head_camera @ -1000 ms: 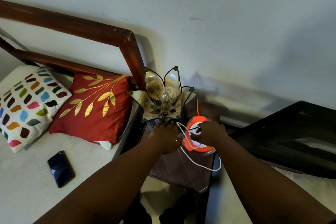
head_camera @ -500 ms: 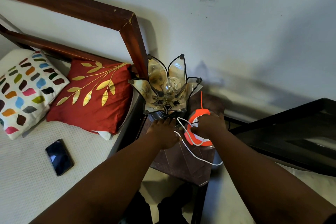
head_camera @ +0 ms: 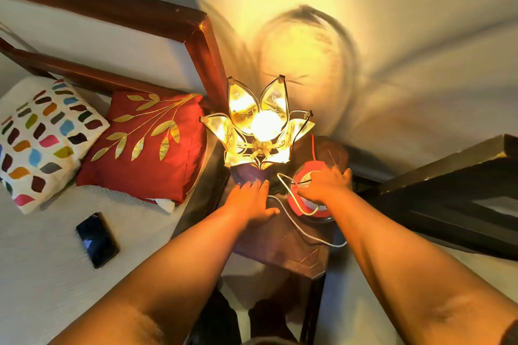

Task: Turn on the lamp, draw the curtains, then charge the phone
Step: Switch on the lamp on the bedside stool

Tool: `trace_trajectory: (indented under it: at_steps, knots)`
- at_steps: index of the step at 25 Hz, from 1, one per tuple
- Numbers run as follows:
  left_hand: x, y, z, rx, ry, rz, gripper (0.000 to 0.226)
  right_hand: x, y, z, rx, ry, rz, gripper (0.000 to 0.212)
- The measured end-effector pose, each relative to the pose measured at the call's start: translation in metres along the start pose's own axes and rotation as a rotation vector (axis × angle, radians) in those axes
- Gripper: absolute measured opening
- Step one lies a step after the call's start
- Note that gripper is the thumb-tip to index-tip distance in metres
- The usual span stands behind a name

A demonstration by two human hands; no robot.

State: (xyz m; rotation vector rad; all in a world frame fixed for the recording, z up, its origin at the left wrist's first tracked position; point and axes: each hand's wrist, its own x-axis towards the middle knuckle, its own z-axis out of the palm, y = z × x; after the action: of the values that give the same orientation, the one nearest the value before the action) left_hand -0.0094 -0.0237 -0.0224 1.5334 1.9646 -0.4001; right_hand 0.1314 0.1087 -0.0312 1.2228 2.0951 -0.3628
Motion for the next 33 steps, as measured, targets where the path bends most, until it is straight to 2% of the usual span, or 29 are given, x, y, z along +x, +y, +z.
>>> trace_trajectory:
  at_steps: [9, 14, 20, 25, 29, 33]
  knots:
    - [-0.015, 0.008, -0.016, 0.009, 0.06, -0.028, 0.084, -0.017, -0.004, -0.003, 0.138, 0.176, -0.038, 0.074]
    - [-0.035, 0.0, -0.014, -0.018, 0.119, -0.061, 0.085, -0.046, -0.009, -0.005, 0.111, 0.257, -0.076, 0.07]
    - [-0.058, -0.015, -0.017, -0.043, 0.153, -0.074, 0.088, -0.093, -0.008, -0.023, 0.131, 0.328, 0.021, 0.075]
    - [-0.105, -0.04, -0.025, -0.078, 0.234, -0.059, 0.087, -0.14, -0.026, -0.031, 0.121, 0.356, 0.097, 0.076]
    - [-0.155, -0.074, -0.034, -0.146, 0.252, -0.124, 0.088, -0.184, -0.055, -0.047, 0.092, 0.476, 0.096, 0.079]
    - [-0.192, -0.081, -0.067, -0.14, 0.385, -0.114, 0.085, -0.231, -0.062, -0.068, 0.073, 0.58, 0.07, 0.083]
